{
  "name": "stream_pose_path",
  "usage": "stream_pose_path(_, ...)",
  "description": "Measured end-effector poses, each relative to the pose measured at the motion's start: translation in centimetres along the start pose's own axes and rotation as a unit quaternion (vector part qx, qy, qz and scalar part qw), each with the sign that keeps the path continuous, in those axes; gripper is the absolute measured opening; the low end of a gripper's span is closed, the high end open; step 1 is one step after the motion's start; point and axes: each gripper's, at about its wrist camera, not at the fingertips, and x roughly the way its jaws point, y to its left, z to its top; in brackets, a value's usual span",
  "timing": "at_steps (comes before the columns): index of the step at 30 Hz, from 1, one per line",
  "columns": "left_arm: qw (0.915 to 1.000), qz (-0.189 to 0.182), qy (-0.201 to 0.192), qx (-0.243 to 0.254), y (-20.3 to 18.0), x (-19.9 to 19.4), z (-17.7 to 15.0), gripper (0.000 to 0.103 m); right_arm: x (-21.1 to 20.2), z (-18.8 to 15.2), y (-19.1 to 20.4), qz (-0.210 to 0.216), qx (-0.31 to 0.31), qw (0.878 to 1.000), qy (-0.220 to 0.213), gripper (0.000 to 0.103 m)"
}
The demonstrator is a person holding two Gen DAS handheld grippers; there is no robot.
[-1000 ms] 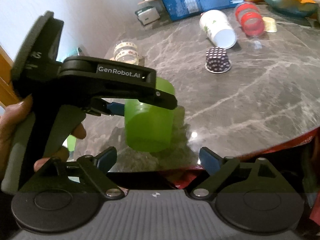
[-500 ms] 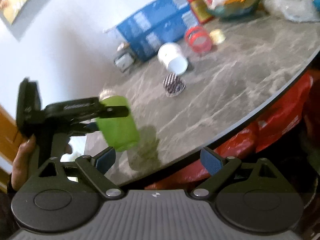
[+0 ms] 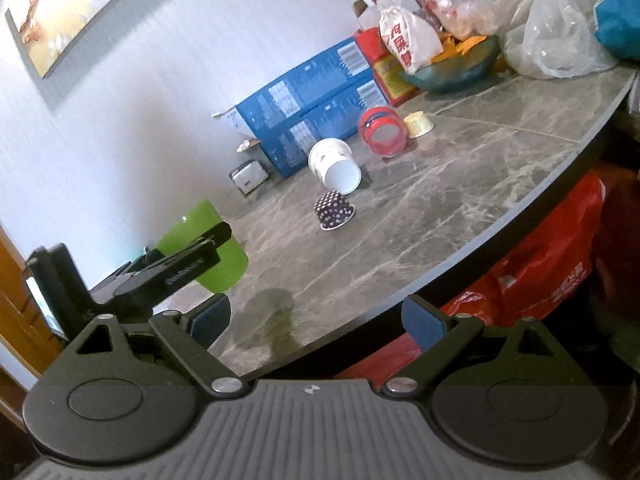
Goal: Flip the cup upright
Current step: 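Rotate the green cup upright with the left gripper, right gripper releasing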
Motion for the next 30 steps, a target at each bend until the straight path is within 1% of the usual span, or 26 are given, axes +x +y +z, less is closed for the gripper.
stream_pose_path(2, 1.0, 0.001, 0.001, 0.006, -0.7, -0.1, -0.4, 0.078, 0.0, -0.4, -0.4, 0.001, 0.008, 1.0, -0.002, 0.094)
stream_pose_path(5, 0.9998, 0.017, 0.005, 0.01, -1.6, -0.2, -1.2, 0.078, 0.1, -0.9, -0.8, -0.001, 0.011, 1.0, -0.01, 0.094)
stream_pose_path(6, 0.9996, 0.023, 0.009, 0.01, -1.7, -0.2, -1.6, 0.078, 0.1, -1.0, -0.9, 0.0, 0.012, 1.0, -0.01, 0.094)
stream_pose_path(9, 0.9992, 0.027, 0.028, -0.002, -1.7, 0.2, -2.4, 0.078, 0.1, -1.4, -1.3, 0.008, 0.017, 1.0, -0.009, 0.094)
stream_pose_path(12, 0.999, 0.04, 0.019, 0.001, -1.8, 0.3, -3.2, 0.078, 0.3, -1.6, -1.3, 0.009, 0.017, 1.0, -0.006, 0.094)
stream_pose_path(19, 0.999, 0.041, 0.005, 0.016, -2.3, 0.4, -3.8, 0.078, 0.7, -2.1, -1.2, 0.012, 0.021, 1.0, -0.004, 0.094)
stream_pose_path(23, 0.9993, 0.033, 0.003, 0.02, -2.2, 0.3, -3.8, 0.078, 0.8, -2.2, -1.1, 0.011, 0.022, 1.0, -0.002, 0.094)
stream_pose_path(25, 0.9991, 0.031, 0.004, 0.029, -2.3, 0.4, -3.8, 0.08, 0.8, -2.2, -1.0, 0.011, 0.021, 1.0, -0.001, 0.094)
stream_pose_path(27, 0.9989, 0.028, 0.006, 0.036, -2.5, 0.3, -3.9, 0.085, 0.9, -2.2, -0.9, 0.011, 0.02, 1.0, 0.0, 0.094)
stream_pose_path(30, 0.9987, 0.024, 0.007, 0.044, -2.7, 0.3, -4.0, 0.089, 0.9, -2.2, -0.8, 0.011, 0.019, 1.0, 0.001, 0.094)
